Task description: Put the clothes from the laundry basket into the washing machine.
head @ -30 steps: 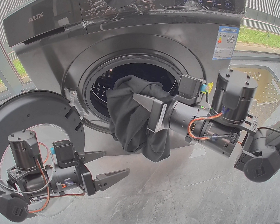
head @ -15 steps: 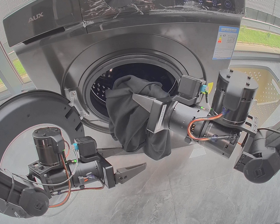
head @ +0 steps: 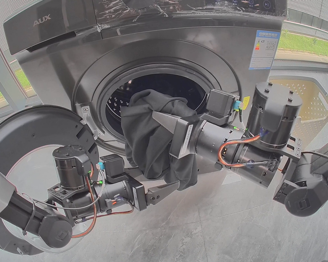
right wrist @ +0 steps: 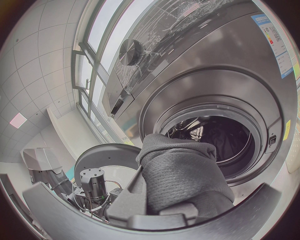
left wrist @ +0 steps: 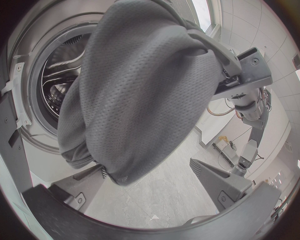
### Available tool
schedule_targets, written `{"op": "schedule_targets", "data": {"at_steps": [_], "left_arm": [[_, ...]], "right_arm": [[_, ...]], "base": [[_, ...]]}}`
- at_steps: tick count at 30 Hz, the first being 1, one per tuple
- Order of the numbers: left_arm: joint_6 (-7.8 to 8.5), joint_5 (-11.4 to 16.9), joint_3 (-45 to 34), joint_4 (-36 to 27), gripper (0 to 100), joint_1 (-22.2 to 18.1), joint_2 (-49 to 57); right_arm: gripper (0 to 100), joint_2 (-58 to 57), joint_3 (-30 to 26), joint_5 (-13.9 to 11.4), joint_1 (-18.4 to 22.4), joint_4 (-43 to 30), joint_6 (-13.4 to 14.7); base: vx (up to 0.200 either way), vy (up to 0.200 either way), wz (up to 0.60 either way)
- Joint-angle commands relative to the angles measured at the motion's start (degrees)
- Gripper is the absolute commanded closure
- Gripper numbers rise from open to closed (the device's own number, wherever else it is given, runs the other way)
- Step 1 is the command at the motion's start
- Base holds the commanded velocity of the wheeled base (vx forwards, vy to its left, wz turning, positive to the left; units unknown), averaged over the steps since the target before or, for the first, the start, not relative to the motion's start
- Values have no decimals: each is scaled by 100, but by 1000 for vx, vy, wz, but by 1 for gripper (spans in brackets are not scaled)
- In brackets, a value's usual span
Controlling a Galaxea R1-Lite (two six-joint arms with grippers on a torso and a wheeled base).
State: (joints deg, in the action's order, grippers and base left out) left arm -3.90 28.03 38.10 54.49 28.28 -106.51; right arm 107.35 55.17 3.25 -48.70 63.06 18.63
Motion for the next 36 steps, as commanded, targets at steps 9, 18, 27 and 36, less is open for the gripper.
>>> {"op": "schedule_targets", "data": {"at_steps": [9,18,27,36], "left_arm": [[-23,-148,321,26,0,90,-89],[-32,-350,146,70,0,160,69],[-190,-386,146,387,100,142,-19],[-199,-386,84,466,100,142,-28]], "right_arm": [[100,5,-24,0,10,4,1],[100,32,2,0,27,4,1],[100,32,-7,0,36,4,9],[100,40,2,0,10,4,1]], "base": [[0,0,0],[0,0,0],[0,0,0],[0,0,0]]}}
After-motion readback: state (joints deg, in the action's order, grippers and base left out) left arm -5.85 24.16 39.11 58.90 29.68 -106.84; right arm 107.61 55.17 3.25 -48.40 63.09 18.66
